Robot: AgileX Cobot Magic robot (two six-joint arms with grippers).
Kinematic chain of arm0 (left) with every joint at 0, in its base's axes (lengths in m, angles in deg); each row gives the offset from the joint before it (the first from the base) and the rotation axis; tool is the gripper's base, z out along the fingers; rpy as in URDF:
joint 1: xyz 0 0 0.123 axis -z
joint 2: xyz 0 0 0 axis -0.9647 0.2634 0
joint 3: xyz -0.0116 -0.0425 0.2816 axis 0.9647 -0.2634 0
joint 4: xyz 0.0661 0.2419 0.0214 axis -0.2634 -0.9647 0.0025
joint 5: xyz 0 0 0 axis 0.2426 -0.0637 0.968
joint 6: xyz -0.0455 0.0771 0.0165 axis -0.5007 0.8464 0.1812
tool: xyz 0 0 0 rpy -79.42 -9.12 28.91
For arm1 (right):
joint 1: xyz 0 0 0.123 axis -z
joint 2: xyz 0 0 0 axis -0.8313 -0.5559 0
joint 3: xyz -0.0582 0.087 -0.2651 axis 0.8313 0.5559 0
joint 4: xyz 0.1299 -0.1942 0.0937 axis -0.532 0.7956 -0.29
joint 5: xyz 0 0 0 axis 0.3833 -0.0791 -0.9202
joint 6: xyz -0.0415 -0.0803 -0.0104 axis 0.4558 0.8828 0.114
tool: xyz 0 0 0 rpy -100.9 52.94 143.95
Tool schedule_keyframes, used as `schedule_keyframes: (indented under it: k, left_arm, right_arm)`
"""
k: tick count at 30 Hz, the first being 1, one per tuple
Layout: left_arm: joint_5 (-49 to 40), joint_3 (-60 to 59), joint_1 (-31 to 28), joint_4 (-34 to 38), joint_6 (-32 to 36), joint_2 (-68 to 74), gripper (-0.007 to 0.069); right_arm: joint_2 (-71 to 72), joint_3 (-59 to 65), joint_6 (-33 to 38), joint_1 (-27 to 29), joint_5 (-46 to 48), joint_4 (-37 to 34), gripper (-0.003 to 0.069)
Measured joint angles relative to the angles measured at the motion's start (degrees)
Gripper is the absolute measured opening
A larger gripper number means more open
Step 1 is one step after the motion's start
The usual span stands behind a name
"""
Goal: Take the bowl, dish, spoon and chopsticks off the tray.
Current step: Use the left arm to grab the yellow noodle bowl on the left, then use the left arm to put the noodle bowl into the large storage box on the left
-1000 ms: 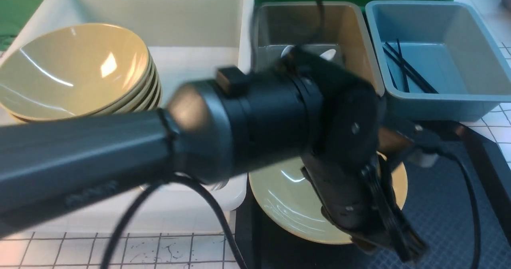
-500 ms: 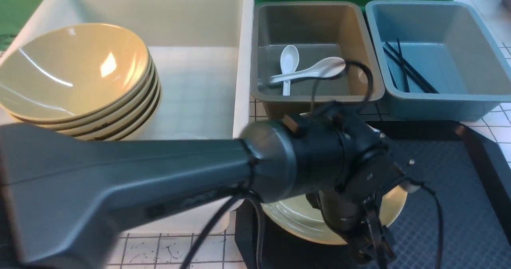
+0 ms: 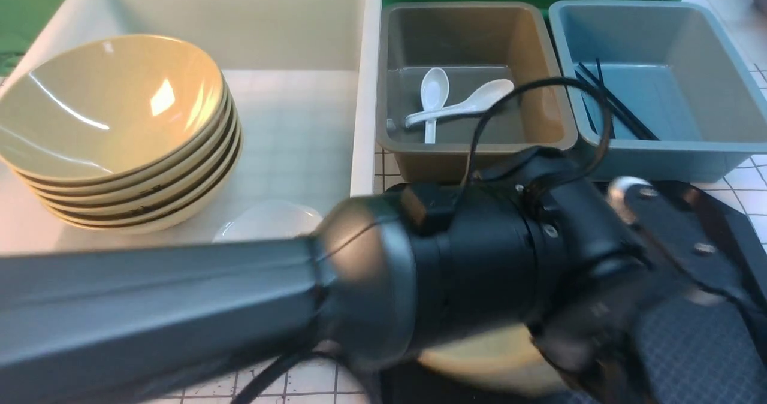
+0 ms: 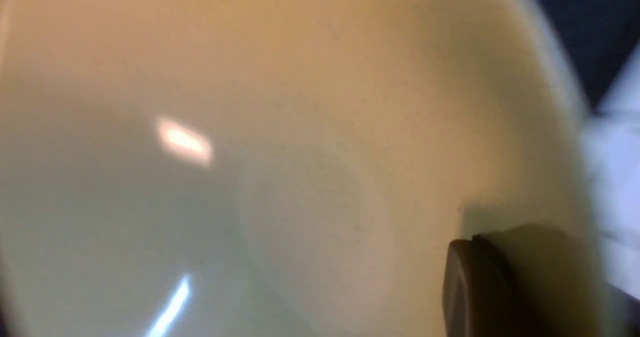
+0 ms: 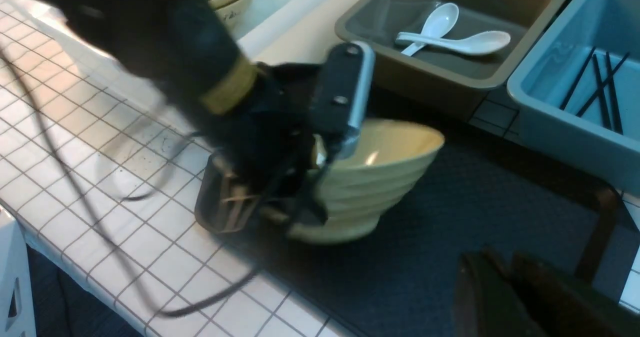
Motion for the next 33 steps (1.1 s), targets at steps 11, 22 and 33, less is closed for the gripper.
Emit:
schedule_keyframes:
  k: [11, 22, 33]
  left_arm:
    - [-9.9, 10.1, -2.9, -5.8, -4.6, -15.7, 0.0016]
    - [-21.7, 4.2, -26.6, -27.6, -4.5, -23.6, 0.0016]
    - [-5.7, -6.1, -47.9, -25.3, 0.7, -18.3, 0.0016]
  right_arm:
    - [-2.2, 0.0, 0.1, 0.0, -0.7, 0.0, 0.0078]
    - [-16.1, 0.0, 12.1, 0.0, -24.6, -10.5, 0.0087]
    - [-19.0, 0.0, 14.0, 0.0, -24.5, -11.8, 0.0089]
